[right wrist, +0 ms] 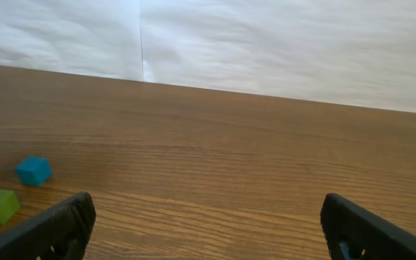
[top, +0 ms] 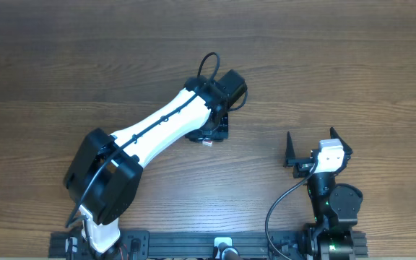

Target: Stack Cubes

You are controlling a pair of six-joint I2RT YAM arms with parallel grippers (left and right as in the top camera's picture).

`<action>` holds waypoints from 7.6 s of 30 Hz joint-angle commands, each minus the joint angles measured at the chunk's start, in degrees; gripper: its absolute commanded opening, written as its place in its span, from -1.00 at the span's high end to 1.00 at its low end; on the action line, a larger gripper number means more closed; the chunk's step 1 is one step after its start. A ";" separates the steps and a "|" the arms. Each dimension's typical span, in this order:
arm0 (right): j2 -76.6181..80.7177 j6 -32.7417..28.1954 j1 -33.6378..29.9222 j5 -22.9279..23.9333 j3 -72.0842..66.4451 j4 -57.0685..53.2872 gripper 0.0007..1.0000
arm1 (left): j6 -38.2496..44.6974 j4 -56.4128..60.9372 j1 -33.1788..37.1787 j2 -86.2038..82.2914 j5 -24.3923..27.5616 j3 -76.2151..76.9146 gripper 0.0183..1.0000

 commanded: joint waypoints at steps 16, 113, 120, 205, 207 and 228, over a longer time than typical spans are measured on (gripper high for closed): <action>-0.52 -0.22 -0.37 0.35 -0.33 -0.11 -0.99 | 4.28 0.42 7.26 -7.41 -6.62 1.25 -1.00; -0.52 -0.22 -0.37 0.37 -0.33 -0.11 -0.99 | 39.58 59.76 46.99 -111.93 14.16 -85.53 -1.00; -0.52 -0.22 -0.37 0.35 -0.33 -0.11 -0.99 | 40.63 59.08 46.99 -111.93 14.10 -85.53 -0.99; 108.08 28.20 26.16 9.66 96.26 -48.19 -0.99 | 40.61 59.28 46.99 -111.82 14.12 -85.53 -0.99; 110.62 29.11 27.23 9.62 97.96 -49.24 -0.99 | 40.61 59.28 46.99 -111.82 14.12 -85.53 -1.00; 131.27 33.05 34.67 5.95 110.55 -63.34 -0.99 | 40.61 59.28 46.99 -111.82 14.12 -85.53 -1.00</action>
